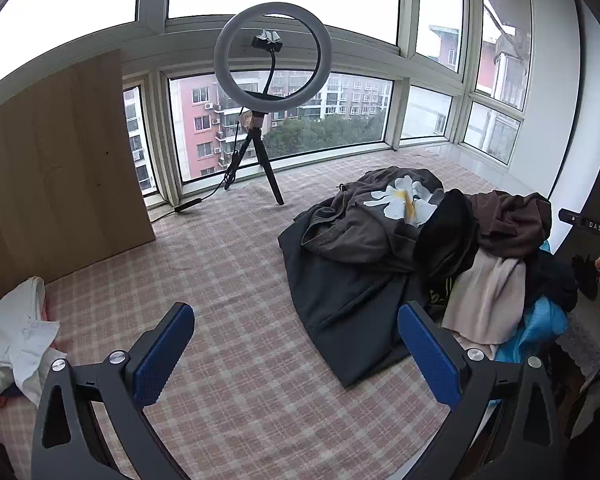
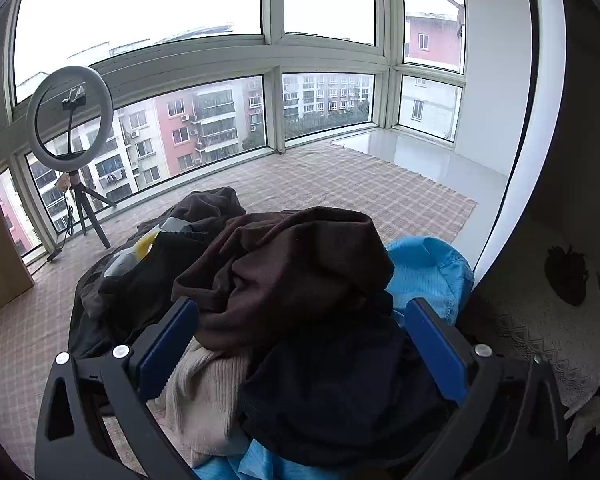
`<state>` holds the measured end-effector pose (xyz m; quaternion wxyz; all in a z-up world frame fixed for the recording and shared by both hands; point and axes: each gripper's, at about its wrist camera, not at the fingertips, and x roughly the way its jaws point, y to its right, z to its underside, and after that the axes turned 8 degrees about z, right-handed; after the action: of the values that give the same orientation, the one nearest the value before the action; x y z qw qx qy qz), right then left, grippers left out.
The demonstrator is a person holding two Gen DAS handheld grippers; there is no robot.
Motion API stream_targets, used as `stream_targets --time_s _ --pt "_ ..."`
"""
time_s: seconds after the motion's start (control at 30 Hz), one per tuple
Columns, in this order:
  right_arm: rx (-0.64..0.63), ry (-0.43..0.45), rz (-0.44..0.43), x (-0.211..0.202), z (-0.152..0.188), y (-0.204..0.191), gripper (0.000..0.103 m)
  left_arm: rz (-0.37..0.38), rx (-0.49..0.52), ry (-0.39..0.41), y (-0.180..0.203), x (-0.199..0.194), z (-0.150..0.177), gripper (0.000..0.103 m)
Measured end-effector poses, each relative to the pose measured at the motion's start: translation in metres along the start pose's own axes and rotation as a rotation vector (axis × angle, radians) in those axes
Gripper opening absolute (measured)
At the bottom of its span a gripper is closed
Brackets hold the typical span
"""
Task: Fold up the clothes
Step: 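Grasp the brown fleece top with the right gripper and lift it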
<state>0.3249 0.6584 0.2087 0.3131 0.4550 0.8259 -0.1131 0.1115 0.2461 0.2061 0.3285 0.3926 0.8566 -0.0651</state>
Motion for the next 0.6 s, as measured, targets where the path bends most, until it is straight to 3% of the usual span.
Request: stream_targets --time_s 0.13,0.23,0.3,0.37,0.4,0.47,0.6 --pt "-0.048 -0.091 0.024 0.066 -0.033 0.001 0.103 -0.025 -0.006 -0.011 -0.005 0.000 0.000 0.102" --pt "-0.089 -0.262 -0.082 0.121 -0.040 -0.015 0.103 -0.065 -0.018 -0.022 -0.014 -0.003 0.003 0.102" --pt "-0.136 -0.290 -0.084 0.137 -0.039 -0.028 0.100 -0.099 -0.038 -0.031 -0.025 -0.006 0.005 0.102" --pt "-0.162 -0.275 -0.136 0.137 -0.044 -0.034 0.064 -0.139 -0.068 -0.043 -0.040 -0.010 0.009 0.102" --pt "-0.160 -0.283 -0.171 0.135 -0.048 -0.035 0.022 -0.157 -0.084 -0.047 -0.048 -0.012 0.010 0.102" --pt "-0.121 -0.281 -0.192 0.128 -0.064 -0.032 0.020 -0.188 -0.115 -0.048 -0.064 -0.019 0.013 0.102" --pt "-0.060 -0.157 -0.196 0.091 -0.118 -0.029 0.015 -0.235 -0.163 -0.030 -0.089 -0.037 0.015 0.102"
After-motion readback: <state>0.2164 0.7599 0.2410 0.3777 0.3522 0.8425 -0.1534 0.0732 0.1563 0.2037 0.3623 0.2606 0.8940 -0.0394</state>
